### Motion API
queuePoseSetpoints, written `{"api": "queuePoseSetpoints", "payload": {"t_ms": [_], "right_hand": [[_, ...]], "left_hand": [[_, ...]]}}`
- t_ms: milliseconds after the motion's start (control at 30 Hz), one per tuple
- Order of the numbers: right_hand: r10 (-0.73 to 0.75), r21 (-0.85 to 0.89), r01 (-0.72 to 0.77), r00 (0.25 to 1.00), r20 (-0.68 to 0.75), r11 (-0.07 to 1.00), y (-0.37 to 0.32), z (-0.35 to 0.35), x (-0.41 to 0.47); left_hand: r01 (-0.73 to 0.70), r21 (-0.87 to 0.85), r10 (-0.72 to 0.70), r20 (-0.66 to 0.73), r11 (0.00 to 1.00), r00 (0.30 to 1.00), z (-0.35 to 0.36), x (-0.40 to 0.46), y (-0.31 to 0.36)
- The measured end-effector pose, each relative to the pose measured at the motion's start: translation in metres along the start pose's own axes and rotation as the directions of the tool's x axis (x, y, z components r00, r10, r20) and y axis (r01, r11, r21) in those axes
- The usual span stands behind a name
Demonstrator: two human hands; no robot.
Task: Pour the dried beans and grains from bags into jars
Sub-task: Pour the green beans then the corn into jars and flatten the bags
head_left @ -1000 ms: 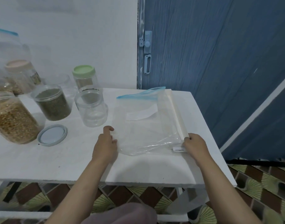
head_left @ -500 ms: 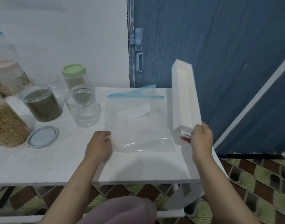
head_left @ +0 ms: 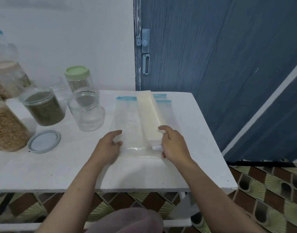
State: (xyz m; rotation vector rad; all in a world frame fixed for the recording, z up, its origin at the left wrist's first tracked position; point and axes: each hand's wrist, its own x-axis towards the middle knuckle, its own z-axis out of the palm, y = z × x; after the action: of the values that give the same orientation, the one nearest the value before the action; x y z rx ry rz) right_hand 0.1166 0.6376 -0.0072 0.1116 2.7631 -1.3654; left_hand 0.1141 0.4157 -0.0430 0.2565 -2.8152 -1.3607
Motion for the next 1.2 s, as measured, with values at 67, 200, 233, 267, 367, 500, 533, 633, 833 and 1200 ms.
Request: {"api": "queuePoseSetpoints", "payload": {"t_ms": [67, 200, 233, 267, 367, 500, 533, 633, 833, 1200], "right_hand": [[-0.024, -0.137, 0.023, 1.000, -0.008, 0.990, 0.001, 0.002, -0.002], [-0.028, -0.315, 0.019, 0.999, -0.026, 0.949, 0.008, 0.000, 0.000], [0.000, -0.319, -0.003, 1.000, -0.012, 0.948, 0.012, 0.001, 0.002], [0.026, -0.325, -0.024, 1.000, 0.004, 0.945, 0.017, 0.003, 0.002], [0.062, -0.370, -0.053, 0.998, 0.010, 0.928, 0.032, 0.009, 0.000], [0.041, -0.524, -0.077, 0.996, -0.080, 0.848, 0.037, 0.007, 0.001], [0.030, -0.567, -0.078, 0.995, -0.094, 0.820, 0.038, 0.005, 0.002], [0.018, -0.555, -0.052, 0.998, -0.068, 0.830, 0.041, 0.003, 0.005], [0.130, -0.524, -0.153, 0.988, -0.082, 0.838, 0.035, -0.001, 0.007], [0.189, -0.551, -0.097, 0.976, 0.113, 0.829, 0.029, -0.005, 0.006]], "left_hand": [[-0.026, -0.023, 0.027, 0.033, 0.999, 0.999, -0.002, 0.000, -0.004], [-0.062, -0.023, 0.063, 0.066, 0.998, 0.996, -0.006, 0.004, -0.011], [-0.043, -0.014, 0.044, 0.049, 0.999, 0.998, -0.006, 0.006, -0.013], [-0.025, -0.008, 0.025, 0.022, 1.000, 0.999, -0.007, 0.007, -0.015], [-0.009, -0.039, 0.006, -0.077, 0.999, 0.997, -0.004, 0.009, -0.018], [-0.023, 0.095, 0.035, -0.131, 0.995, 0.991, 0.005, 0.008, -0.020], [-0.011, 0.127, 0.028, -0.132, 0.992, 0.991, 0.006, 0.008, -0.021], [0.015, 0.191, 0.004, -0.100, 0.981, 0.995, 0.006, 0.010, -0.027], [-0.075, 0.392, 0.145, -0.153, 0.917, 0.978, 0.013, 0.003, -0.036], [-0.123, 0.056, 0.132, -0.216, 0.991, 0.967, 0.010, -0.003, -0.033]]}}
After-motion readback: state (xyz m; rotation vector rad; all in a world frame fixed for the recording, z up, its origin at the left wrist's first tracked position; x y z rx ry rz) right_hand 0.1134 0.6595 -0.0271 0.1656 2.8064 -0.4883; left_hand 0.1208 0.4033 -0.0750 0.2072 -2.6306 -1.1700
